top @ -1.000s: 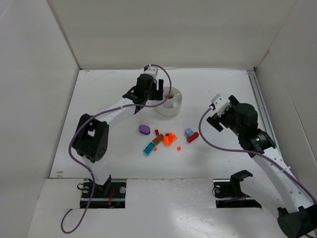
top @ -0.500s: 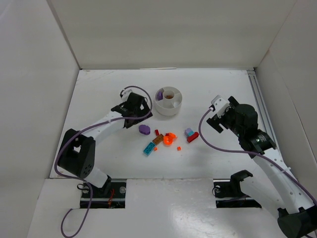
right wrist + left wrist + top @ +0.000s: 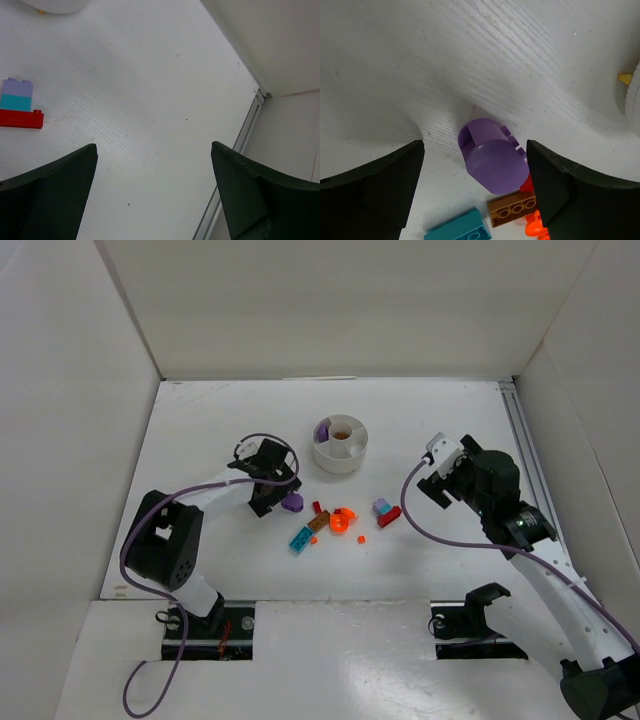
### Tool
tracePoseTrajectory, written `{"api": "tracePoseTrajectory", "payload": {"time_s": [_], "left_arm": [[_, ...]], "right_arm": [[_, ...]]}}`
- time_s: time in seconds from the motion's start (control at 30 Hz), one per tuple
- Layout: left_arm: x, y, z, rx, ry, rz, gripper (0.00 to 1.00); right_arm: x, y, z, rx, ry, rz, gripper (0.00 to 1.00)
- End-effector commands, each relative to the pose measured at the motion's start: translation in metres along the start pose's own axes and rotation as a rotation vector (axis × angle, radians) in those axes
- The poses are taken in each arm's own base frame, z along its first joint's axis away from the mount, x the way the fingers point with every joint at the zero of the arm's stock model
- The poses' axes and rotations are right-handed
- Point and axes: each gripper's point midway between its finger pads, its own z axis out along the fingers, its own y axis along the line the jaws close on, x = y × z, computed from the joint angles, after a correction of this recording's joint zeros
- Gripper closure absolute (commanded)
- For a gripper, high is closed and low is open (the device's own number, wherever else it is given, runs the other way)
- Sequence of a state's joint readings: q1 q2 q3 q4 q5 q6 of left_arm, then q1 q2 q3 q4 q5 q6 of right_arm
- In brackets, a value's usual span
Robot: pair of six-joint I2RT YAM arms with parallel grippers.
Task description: Sort the legos into containers by color
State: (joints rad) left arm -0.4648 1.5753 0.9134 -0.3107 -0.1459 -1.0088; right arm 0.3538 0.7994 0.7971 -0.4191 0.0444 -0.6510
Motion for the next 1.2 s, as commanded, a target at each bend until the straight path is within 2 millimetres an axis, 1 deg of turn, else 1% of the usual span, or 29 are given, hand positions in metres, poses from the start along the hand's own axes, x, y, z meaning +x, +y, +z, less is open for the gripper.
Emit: {"api": "tracePoseTrajectory", "payload": {"time_s": [0.0,0.07,0.1,0.13,0.17,0.2,0.23,0.27,0.3,0.43,0.5,0.6,0.63,0.67,0.7,0.73,0.77,0.87,0.9,0.93,1.0,1.03,1.07,1.1,1.13,1.17], "left_arm": [[0.001,0.001,0.001,-0.006,0.002,-0.03,0.2],[0.003,0.003,0.004,-0.014,0.006,-0.028,0.26],[0.001,0.0,0.004,-0.003,0.0,-0.031,0.33],[0.005,0.001,0.006,-0.007,0.016,-0.029,0.38],[0.005,-0.003,0.006,0.009,0.018,-0.031,0.41],[0.005,-0.006,0.006,0.023,0.021,-0.033,0.44],[0.009,0.0,0.011,0.003,0.031,-0.029,0.46],[0.008,-0.003,0.011,0.012,0.027,-0.031,0.47],[0.014,-0.004,0.012,0.013,0.045,-0.021,0.49],[0.014,-0.004,0.015,0.013,0.045,-0.011,0.52],[0.014,-0.003,0.015,0.013,0.045,-0.001,0.58],[0.009,-0.011,0.012,0.038,0.031,0.017,0.66],[0.011,-0.013,0.012,0.041,0.034,0.025,0.68],[0.009,-0.016,0.01,0.051,0.029,0.038,0.73],[0.006,-0.024,0.006,0.067,0.009,0.054,0.75],[0.004,-0.024,0.005,0.061,0.002,0.054,0.75],[0.008,-0.023,0.004,0.051,0.004,0.068,0.78],[0.0,-0.032,-0.002,0.075,-0.02,0.08,0.84],[-0.006,-0.032,-0.004,0.072,-0.047,0.086,0.84],[-0.012,-0.037,-0.008,0.077,-0.066,0.082,0.84],[-0.024,-0.042,-0.018,0.084,-0.109,0.095,0.85],[-0.033,-0.042,-0.019,0.068,-0.146,0.092,0.85],[-0.044,-0.053,-0.029,0.093,-0.182,0.094,0.85],[-0.05,-0.053,-0.032,0.086,-0.203,0.117,0.85],[-0.061,-0.06,-0.042,0.108,-0.25,0.119,0.85],[-0.067,-0.071,-0.049,0.135,-0.275,0.138,0.85]], "right_arm": [[-0.001,-0.002,0.001,0.009,-0.012,-0.001,0.01],[-0.001,-0.002,0.001,0.009,-0.012,-0.001,0.01],[-0.001,-0.002,0.001,0.009,-0.012,-0.001,0.01],[0.003,0.001,0.002,0.004,-0.004,-0.002,0.01],[0.003,0.001,0.002,0.004,-0.004,-0.002,0.01],[0.003,0.001,0.002,0.004,-0.004,-0.002,0.01],[0.003,0.001,0.002,0.004,-0.004,-0.002,0.01],[0.003,0.001,0.002,0.004,-0.004,-0.002,0.01],[0.003,0.001,0.002,0.004,-0.004,-0.002,0.01],[0.003,0.001,0.002,0.004,-0.004,-0.002,0.01],[0.003,0.001,0.002,0.004,-0.004,-0.002,0.01],[0.003,0.001,0.002,0.004,-0.004,-0.002,0.01],[0.003,0.001,0.002,0.004,-0.004,-0.002,0.01],[0.003,0.001,0.002,0.004,-0.004,-0.002,0.01],[0.004,0.0,0.002,0.011,0.001,-0.001,0.01],[0.004,0.0,0.002,0.011,0.001,-0.001,0.01],[0.004,0.0,0.002,0.011,0.001,-0.001,0.01],[0.004,0.0,0.002,0.011,0.001,-0.001,0.01],[0.004,0.0,0.002,0.011,0.001,-0.001,0.01],[0.004,0.0,0.002,0.011,0.001,-0.001,0.01],[0.002,-0.002,0.0,0.017,-0.006,-0.001,0.01],[0.002,-0.002,0.0,0.017,-0.006,-0.001,0.01],[0.002,-0.002,0.0,0.017,-0.006,-0.001,0.01],[0.001,-0.003,-0.002,0.022,-0.013,-0.001,0.01],[0.001,-0.003,-0.002,0.022,-0.014,-0.001,0.01],[0.001,-0.003,-0.002,0.022,-0.014,-0.001,0.01]]}}
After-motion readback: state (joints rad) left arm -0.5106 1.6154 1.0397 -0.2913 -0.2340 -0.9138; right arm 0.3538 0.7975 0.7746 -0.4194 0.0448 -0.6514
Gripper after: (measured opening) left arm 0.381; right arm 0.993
